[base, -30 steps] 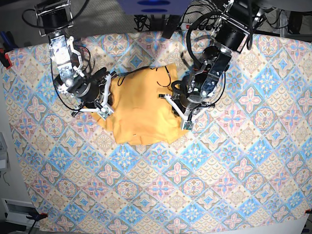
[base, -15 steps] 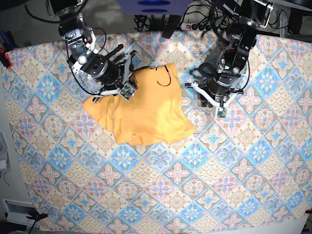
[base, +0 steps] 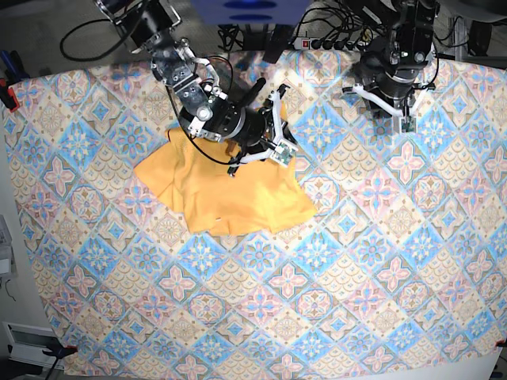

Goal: Fold the T-shirt properly
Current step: 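Release the left gripper and lift it away from the shirt, then drag the shirt with the right gripper away from the robot and release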

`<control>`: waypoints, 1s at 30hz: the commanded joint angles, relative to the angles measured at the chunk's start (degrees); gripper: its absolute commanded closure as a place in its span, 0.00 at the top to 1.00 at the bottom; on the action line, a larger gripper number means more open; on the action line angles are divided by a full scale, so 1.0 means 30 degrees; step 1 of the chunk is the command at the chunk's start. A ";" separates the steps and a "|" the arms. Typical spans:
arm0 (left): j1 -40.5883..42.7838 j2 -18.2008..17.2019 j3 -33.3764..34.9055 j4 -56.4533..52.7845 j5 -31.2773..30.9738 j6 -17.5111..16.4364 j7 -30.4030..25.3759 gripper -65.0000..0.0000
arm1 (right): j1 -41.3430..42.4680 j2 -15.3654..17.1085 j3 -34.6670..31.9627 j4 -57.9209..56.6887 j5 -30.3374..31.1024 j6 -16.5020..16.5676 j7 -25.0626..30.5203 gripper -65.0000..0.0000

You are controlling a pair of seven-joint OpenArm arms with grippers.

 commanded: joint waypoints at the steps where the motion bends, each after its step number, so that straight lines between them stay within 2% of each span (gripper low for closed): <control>1: 0.0411 -0.0129 -0.0062 0.0489 0.0024 -0.0007 -0.0346 0.17 | 0.0611 -0.0545 0.0010 -0.0102 0.0268 0.0057 0.0500 0.07; 6: 0.1466 0.0486 -0.0062 0.1397 0.0024 -0.0007 -0.0346 0.17 | 0.1461 -0.1835 0.0040 -0.2915 0.0268 0.0057 0.0530 0.07; 11: 0.1905 0.0545 0.0056 0.1778 0.0024 -0.0007 -0.0346 0.17 | 0.1637 -0.2567 0.0186 -0.4849 0.0268 0.0057 0.0969 0.07; 18: 0.1934 0.0574 0.0085 0.1778 0.0024 -0.0007 -0.0288 0.17 | 0.2252 -0.2597 0.0215 -0.8307 0.0268 -0.0002 0.3401 0.07; 21: 0.1934 0.0574 0.0085 0.1749 0.0024 -0.0037 -0.0288 0.17 | 0.2691 -0.2509 0.0391 -0.8512 0.0268 -0.0002 0.3489 0.07; 27: 0.1905 0.0574 0.0085 0.1719 0.0024 -0.0066 -0.0288 0.17 | 0.3072 -0.2040 0.3116 -0.8542 0.0239 -0.0002 0.3519 0.07; 30: 0.1905 0.0574 0.0085 0.1719 0.0024 -0.0066 -0.0288 0.17 | 0.3629 -0.1483 0.3673 -0.8952 0.0239 -0.0002 0.3519 0.07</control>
